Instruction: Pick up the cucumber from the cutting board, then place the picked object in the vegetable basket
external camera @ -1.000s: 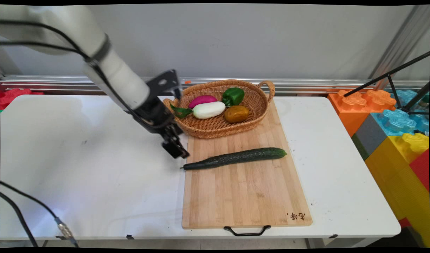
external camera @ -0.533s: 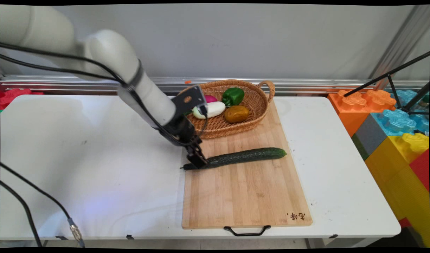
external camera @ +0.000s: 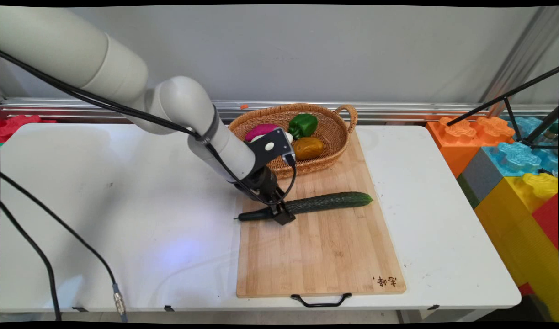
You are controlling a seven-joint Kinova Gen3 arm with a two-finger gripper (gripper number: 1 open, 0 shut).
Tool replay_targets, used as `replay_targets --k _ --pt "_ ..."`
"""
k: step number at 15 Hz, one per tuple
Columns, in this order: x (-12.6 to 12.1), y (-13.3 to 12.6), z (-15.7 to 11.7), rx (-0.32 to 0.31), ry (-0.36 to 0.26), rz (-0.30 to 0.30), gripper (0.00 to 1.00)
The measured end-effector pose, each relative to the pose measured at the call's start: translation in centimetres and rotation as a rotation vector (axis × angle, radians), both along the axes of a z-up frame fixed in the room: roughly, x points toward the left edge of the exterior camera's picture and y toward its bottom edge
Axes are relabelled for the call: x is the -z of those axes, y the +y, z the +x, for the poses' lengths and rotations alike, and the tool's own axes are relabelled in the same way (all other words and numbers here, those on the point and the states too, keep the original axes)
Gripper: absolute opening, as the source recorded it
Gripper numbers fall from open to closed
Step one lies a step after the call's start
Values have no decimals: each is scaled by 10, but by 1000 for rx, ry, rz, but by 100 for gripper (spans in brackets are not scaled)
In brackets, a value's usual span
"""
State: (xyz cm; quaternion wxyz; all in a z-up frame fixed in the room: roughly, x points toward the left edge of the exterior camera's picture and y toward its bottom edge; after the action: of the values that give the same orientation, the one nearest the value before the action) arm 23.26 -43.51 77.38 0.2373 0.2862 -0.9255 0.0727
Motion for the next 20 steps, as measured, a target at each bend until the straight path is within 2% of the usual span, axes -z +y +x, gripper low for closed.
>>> replay_targets --k 4,7,10,15,17,20 --pt "7 -1 -5 6 -7 -22 0" --pt "3 1 -7 12 -4 -27 0" --pt "-16 7 -17 30 28 -21 0" --pt "-56 2 -39 62 85 -57 0" --pt "-71 -6 -46 77 98 -89 0" --pt "-97 -32 -49 98 95 -180 0"
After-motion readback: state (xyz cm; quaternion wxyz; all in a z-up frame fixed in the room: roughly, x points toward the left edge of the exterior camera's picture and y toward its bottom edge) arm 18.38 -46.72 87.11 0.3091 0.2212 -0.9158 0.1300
